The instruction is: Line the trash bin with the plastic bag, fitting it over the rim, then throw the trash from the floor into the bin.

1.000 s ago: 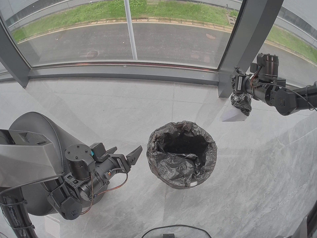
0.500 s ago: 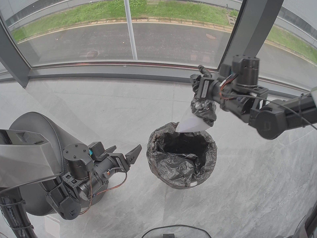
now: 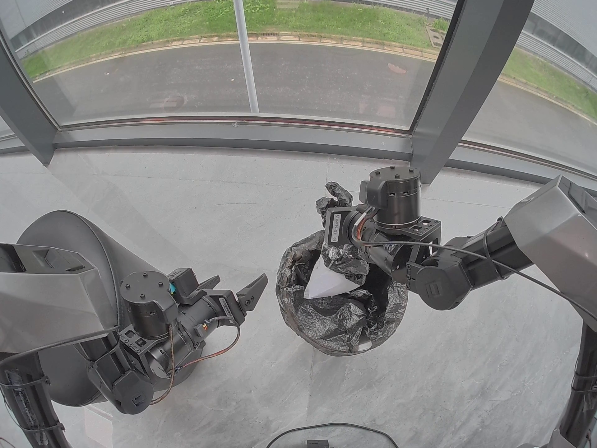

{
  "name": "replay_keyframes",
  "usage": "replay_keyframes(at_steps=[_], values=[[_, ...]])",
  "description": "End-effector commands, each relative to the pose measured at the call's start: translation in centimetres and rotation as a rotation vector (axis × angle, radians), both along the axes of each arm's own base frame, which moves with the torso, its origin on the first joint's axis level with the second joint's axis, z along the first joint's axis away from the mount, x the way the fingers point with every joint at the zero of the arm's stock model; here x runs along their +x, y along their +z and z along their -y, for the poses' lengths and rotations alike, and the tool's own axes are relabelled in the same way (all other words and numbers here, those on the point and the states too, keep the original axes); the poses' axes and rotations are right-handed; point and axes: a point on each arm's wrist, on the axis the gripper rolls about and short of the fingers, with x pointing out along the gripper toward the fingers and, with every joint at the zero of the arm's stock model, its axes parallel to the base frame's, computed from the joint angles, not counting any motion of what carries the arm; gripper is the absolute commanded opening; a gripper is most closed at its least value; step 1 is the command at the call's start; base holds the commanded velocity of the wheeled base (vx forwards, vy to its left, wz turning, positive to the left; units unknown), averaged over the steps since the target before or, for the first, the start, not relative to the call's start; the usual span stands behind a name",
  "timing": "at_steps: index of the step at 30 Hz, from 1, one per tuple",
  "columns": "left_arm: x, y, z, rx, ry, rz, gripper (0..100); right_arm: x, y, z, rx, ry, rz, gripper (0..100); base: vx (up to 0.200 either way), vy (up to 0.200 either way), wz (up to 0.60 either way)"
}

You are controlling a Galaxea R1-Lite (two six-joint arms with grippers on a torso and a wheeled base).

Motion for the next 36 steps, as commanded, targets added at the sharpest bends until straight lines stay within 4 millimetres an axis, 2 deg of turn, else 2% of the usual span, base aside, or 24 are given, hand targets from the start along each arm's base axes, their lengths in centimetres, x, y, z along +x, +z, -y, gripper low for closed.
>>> replay_keyframes(at_steps=[1,8,9,25,26,32,36], values=[[0.0,-0.2,0.0,0.004,-0.001,-0.005,100,0.1,-1.2,-0.1,-0.017,0.000,-0.023,0,0.000,0.000,0.00],[0.0,-0.2,0.0,0.002,0.001,-0.006,100,-0.3,-2.2,0.0,-0.035,0.002,-0.052,0,0.000,0.000,0.00],[0.0,-0.2,0.0,0.004,-0.001,-0.005,100,-0.1,-3.1,-0.1,-0.047,0.005,-0.059,0,0.000,0.000,0.00],[0.1,-0.4,0.0,0.007,0.002,-0.010,100,-0.1,-4.1,0.0,-0.057,-0.008,-0.064,0,0.000,0.000,0.00],[0.1,-0.4,0.0,0.007,0.002,-0.010,100,-0.2,-4.0,0.0,-0.056,-0.008,-0.063,100,0.000,0.000,0.00],[0.1,-0.4,0.0,0.008,0.002,-0.012,100,-0.2,-3.6,0.0,-0.044,-0.008,-0.049,100,0.000,0.000,0.00],[0.1,-0.4,0.0,0.008,0.002,-0.012,100,-0.8,-2.7,0.3,-0.026,-0.015,-0.020,100,0.000,0.000,0.00]])
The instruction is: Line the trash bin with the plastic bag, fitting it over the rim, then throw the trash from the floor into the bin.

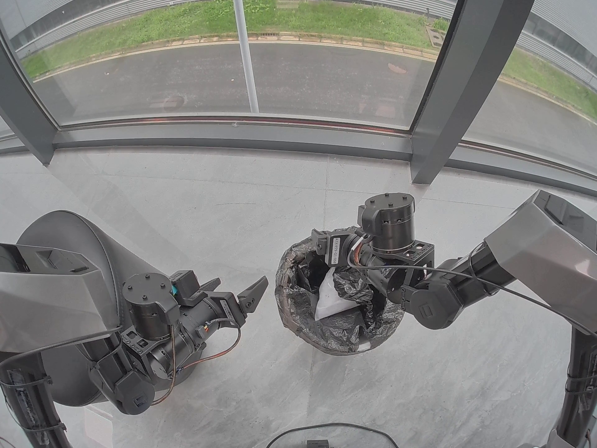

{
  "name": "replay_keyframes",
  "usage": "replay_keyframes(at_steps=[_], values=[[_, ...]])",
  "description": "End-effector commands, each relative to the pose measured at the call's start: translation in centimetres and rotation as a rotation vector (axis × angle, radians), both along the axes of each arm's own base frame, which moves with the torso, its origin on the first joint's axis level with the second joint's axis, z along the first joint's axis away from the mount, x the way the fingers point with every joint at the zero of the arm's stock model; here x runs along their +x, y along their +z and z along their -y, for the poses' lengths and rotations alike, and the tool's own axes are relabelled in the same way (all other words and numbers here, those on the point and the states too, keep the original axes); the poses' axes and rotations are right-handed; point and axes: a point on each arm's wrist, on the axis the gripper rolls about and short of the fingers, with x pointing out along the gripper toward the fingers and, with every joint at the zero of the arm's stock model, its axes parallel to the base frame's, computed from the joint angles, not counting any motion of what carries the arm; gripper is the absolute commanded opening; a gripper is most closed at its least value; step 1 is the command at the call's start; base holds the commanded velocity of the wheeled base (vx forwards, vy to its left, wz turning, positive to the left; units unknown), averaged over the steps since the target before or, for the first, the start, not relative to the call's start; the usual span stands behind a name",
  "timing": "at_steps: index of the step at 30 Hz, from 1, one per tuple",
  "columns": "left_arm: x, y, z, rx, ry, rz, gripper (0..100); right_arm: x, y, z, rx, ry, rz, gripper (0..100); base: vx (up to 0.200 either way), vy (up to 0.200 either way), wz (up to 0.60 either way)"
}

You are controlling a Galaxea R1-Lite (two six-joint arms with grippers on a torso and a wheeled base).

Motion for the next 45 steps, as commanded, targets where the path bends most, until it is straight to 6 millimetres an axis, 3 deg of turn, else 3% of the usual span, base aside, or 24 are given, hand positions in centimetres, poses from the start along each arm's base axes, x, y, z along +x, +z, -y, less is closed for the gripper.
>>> replay_keyframes(at_steps=[1,6,10,11,16,20,27,45], values=[[0.0,-0.1,0.0,0.000,0.000,-0.001,100,-0.8,0.9,0.2,0.013,-0.002,0.015,100,0.000,0.000,0.00],[0.0,0.0,0.0,-0.001,0.000,0.000,100,-4.3,-0.7,-0.9,0.001,0.070,-0.017,100,0.000,0.000,0.00],[0.0,0.0,0.0,-0.001,-0.001,0.000,100,-4.9,-2.2,-1.3,-0.008,0.094,-0.033,100,0.000,0.000,0.00],[0.0,0.0,0.0,0.001,-0.001,0.001,100,-4.8,-3.2,-1.5,-0.016,0.092,-0.051,100,0.000,0.000,0.00],[0.0,0.0,0.0,0.001,-0.001,0.001,100,-4.4,-3.9,-1.5,-0.004,0.090,-0.070,100,0.000,0.000,0.00],[0.0,-0.1,0.0,0.002,0.000,-0.002,100,-2.8,-5.7,-1.0,-0.018,0.057,-0.090,100,0.000,0.000,0.00],[0.0,-0.4,0.2,0.005,-0.003,-0.011,100,-1.7,-6.2,0.0,-0.022,0.022,-0.097,100,0.000,0.000,0.00],[0.1,-0.8,0.3,0.009,-0.007,-0.019,100,1.9,-11.2,0.9,-0.050,0.000,-0.161,100,0.000,0.000,0.00]])
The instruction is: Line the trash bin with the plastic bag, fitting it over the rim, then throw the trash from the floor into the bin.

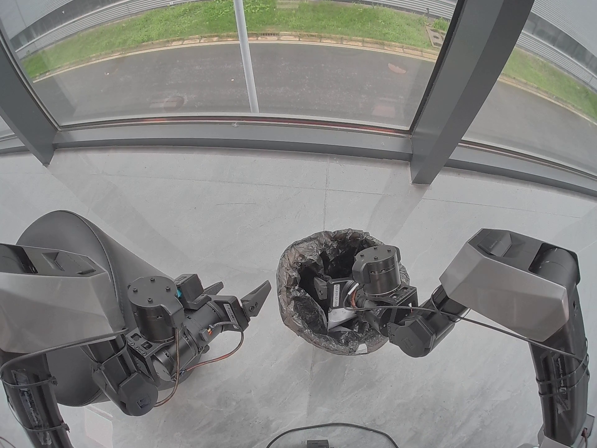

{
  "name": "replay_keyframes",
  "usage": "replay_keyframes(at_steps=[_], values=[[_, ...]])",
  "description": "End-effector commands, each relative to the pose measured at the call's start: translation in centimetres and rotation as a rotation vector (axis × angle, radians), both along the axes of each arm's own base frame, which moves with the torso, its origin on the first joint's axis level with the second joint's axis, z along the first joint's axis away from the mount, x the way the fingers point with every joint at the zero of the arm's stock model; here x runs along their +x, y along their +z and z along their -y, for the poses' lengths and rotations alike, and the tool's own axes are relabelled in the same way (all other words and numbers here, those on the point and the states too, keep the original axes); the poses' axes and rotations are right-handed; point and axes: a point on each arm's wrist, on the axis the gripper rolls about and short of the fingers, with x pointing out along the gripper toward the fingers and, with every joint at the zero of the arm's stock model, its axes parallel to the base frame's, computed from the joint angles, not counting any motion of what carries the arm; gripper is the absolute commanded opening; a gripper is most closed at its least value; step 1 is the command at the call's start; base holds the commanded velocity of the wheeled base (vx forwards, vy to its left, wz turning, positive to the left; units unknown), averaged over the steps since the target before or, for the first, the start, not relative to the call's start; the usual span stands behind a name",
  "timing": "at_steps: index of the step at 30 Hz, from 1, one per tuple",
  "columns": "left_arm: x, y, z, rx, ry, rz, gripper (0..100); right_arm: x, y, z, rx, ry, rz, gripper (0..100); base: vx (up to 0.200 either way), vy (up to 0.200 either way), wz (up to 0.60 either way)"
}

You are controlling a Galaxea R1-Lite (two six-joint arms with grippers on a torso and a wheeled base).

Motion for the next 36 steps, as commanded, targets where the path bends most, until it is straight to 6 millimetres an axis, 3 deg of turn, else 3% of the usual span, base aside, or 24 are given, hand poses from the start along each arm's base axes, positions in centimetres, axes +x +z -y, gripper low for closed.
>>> replay_keyframes(at_steps=[1,11,20,23,27,28,29,30,31,33,34,36], values=[[0.1,-0.2,0.0,0.001,-0.001,-0.004,100,0.6,-1.9,0.1,-0.018,-0.009,-0.028,100,0.000,0.000,0.00],[0.0,-0.3,0.1,0.003,-0.002,-0.006,100,1.6,-3.3,0.6,-0.047,-0.019,-0.033,100,0.000,0.000,0.00],[0.0,-0.2,0.1,0.003,-0.004,-0.006,100,1.9,-3.3,0.6,-0.047,-0.023,-0.025,100,0.000,0.000,0.00],[0.0,-0.1,0.1,0.001,-0.004,-0.002,100,1.8,-2.1,0.6,-0.038,-0.031,-0.001,100,0.000,0.000,0.00],[-0.1,0.1,0.1,-0.001,-0.004,0.002,100,0.7,2.1,1.0,-0.002,-0.027,0.051,100,0.000,0.000,0.00],[-0.1,0.1,0.1,-0.001,-0.004,0.002,100,0.7,2.1,1.0,-0.002,-0.027,0.051,100,0.000,0.000,0.00],[-0.1,0.1,0.1,-0.001,-0.004,0.000,100,-0.1,4.4,1.2,0.017,-0.023,0.079,100,0.000,0.000,0.00],[-0.1,0.1,0.1,-0.001,-0.004,0.000,100,-0.2,4.6,1.3,0.020,-0.023,0.083,100,0.000,0.000,0.00],[-0.1,0.1,0.1,-0.001,-0.004,0.002,100,-1.2,6.3,1.4,0.035,-0.013,0.103,100,0.000,0.000,0.00],[-0.1,0.2,0.1,-0.003,-0.004,0.004,100,-2.7,7.5,1.3,0.042,0.008,0.108,100,0.000,0.000,0.00],[-0.2,0.3,0.1,-0.004,-0.004,0.006,100,-2.7,7.6,1.4,0.042,0.008,0.108,100,0.000,0.000,0.00],[-0.3,0.4,0.1,-0.004,-0.005,0.010,100,-5.2,7.9,1.4,0.037,0.042,0.088,100,0.000,0.000,0.00]])
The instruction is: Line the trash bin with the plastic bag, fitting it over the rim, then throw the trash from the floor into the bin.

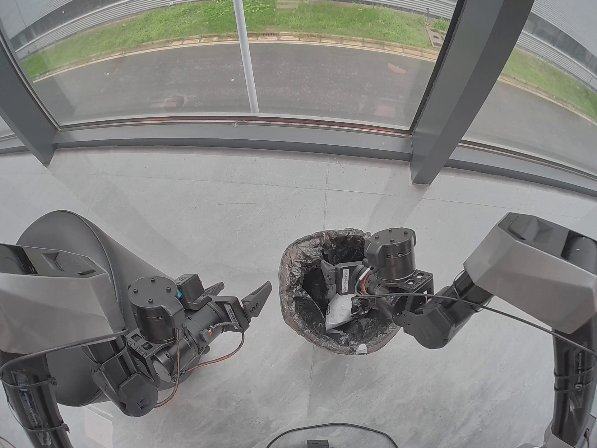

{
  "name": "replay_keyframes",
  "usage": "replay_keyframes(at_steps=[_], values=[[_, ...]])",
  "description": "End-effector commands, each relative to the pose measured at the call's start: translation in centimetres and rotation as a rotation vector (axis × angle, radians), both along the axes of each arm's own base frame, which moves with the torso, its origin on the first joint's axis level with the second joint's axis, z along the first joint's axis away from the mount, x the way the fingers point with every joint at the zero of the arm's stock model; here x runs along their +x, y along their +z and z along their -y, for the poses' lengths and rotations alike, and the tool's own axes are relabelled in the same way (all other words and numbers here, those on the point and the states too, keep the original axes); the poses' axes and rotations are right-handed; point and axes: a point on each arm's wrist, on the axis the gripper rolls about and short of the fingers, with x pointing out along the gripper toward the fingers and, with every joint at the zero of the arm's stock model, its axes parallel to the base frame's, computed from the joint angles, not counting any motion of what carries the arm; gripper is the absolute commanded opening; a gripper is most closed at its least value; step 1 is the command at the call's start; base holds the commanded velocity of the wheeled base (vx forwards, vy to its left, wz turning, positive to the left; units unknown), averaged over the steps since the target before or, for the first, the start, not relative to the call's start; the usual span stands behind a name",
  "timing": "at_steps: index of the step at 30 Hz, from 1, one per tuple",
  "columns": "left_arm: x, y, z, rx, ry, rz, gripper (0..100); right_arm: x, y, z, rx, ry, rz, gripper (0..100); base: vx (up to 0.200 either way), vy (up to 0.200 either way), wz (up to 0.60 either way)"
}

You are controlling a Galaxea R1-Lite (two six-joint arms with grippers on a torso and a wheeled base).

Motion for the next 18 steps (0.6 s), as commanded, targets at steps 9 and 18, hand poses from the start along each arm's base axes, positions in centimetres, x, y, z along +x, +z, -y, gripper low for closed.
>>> replay_keyframes(at_steps=[9,18], values=[[-0.4,0.5,0.2,-0.005,-0.011,0.012,100,-9.5,5.6,2.8,0.066,0.076,0.047,100,0.000,0.000,0.00],[-2.2,2.6,0.6,-0.013,-0.050,0.066,100,-11.3,10.6,8.7,0.051,-0.025,0.173,100,0.000,0.000,0.00]])
